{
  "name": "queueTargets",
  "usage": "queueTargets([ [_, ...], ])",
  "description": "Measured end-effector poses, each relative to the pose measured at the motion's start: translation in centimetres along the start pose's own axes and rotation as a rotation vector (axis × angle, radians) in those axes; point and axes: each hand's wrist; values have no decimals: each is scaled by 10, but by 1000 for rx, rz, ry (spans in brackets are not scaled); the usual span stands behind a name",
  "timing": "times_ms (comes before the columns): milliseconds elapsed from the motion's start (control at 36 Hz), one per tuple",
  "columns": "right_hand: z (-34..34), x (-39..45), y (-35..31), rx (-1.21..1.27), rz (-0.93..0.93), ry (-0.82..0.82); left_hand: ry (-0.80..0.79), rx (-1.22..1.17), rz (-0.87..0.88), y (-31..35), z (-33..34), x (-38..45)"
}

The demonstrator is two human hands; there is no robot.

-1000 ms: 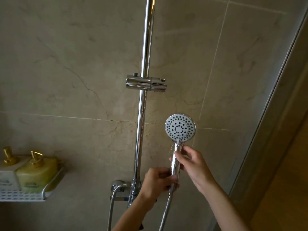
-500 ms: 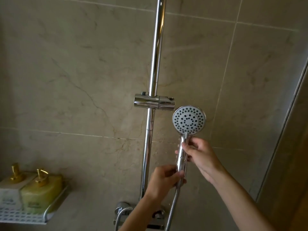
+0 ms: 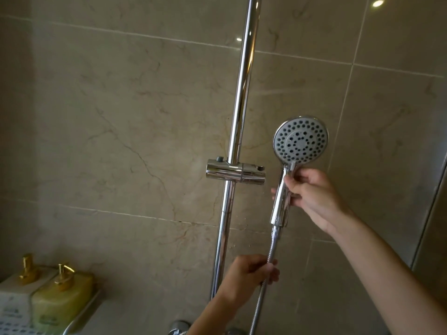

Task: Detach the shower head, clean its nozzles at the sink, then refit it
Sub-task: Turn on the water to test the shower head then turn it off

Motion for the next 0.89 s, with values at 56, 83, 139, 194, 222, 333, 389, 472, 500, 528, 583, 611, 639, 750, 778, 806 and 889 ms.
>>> queueTargets([
  [56, 1, 4, -12, -9, -16, 5, 8, 17, -7, -1, -1, 0],
  [83, 1, 7, -19, -14, -26, 10, 11, 26, -13, -2, -2, 0],
  [139, 1, 11, -32, -22, -45, 12, 10, 44, -14, -4, -3, -1],
  [194, 1, 16, -44, -33, -65, 5, 16, 68, -7, -6, -3, -3],
  [222, 0, 19, -49, -40, -74, 2, 26, 80, -2, -6, -4, -3],
  [333, 5, 27, -71, -54, -106, -7, 69, 89, 21, -7, -5, -3],
  [389, 10, 29, -79, -66, -123, -18, 85, 76, 50, -4, -6, -2],
  [472, 17, 31, -91, -76, -152, -33, 136, 48, 73, 6, -7, 1],
  [500, 19, 32, -95, -77, -161, -36, 152, 36, 80, 9, -8, 2],
  [528, 21, 33, -98, -78, -168, -37, 163, 28, 87, 13, -8, 2],
  [583, 25, 36, -104, -75, -180, -34, 183, 25, 103, 19, -10, 4],
  [611, 27, 37, -107, -74, -187, -31, 192, 23, 107, 21, -11, 5],
  [639, 28, 39, -109, -75, -193, -28, 202, 16, 107, 22, -12, 7],
  [750, 32, 44, -115, -74, -205, -26, 240, -8, 97, 28, -16, 12],
  [778, 33, 44, -117, -78, -209, -28, 245, -13, 97, 29, -16, 12],
  [806, 33, 45, -118, -81, -212, -32, 248, -16, 97, 30, -17, 12],
  [889, 34, 45, -120, -89, -217, -40, 256, 8, 110, 32, -18, 11],
])
Point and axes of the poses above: each hand's wrist, its own x-axis towards the middle knuckle, its own z-axis out of the palm, y = z × x, and after that the axes turned 1 degree about -x, right-handed
